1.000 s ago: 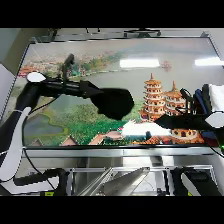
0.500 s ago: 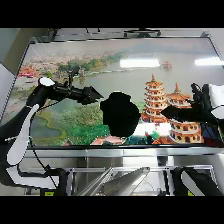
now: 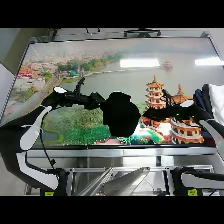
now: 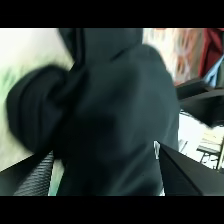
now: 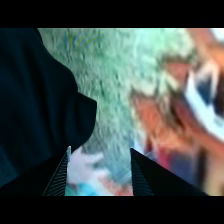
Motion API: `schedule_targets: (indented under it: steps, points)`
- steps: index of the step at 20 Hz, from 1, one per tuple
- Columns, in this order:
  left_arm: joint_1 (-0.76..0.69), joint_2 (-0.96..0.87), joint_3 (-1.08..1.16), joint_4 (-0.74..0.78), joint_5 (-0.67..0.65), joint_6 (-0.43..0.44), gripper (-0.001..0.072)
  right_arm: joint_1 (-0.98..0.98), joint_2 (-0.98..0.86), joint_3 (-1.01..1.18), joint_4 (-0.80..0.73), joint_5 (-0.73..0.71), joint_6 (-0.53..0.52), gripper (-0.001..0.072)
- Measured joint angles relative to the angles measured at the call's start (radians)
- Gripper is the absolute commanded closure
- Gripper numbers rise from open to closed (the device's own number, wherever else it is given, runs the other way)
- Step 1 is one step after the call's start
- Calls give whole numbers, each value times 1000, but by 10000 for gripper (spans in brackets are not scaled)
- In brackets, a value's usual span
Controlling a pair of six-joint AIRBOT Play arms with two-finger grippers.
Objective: Fold the shirts.
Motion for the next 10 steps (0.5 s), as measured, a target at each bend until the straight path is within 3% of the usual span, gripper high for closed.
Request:
schedule_targets:
  steps: [1, 2, 3, 5, 10]
  points:
    - [-8, -23, 31, -9, -9, 4, 18, 23, -31, 20, 20, -1, -7, 286]
    - [-15, -43, 63, -16, -23, 6, 125, 44, -61, 39, 31, 2, -12, 408]
    - [-19, -59, 90, -20, -33, 6, 375, 61, -84, 55, 30, -5, -15, 513]
    - [-22, -79, 135, -24, -54, -2, 708, 84, -117, 81, 26, -10, -17, 692]
    - [-18, -93, 217, -27, -101, -13, 711, 86, -114, 164, -2, 55, -23, 692]
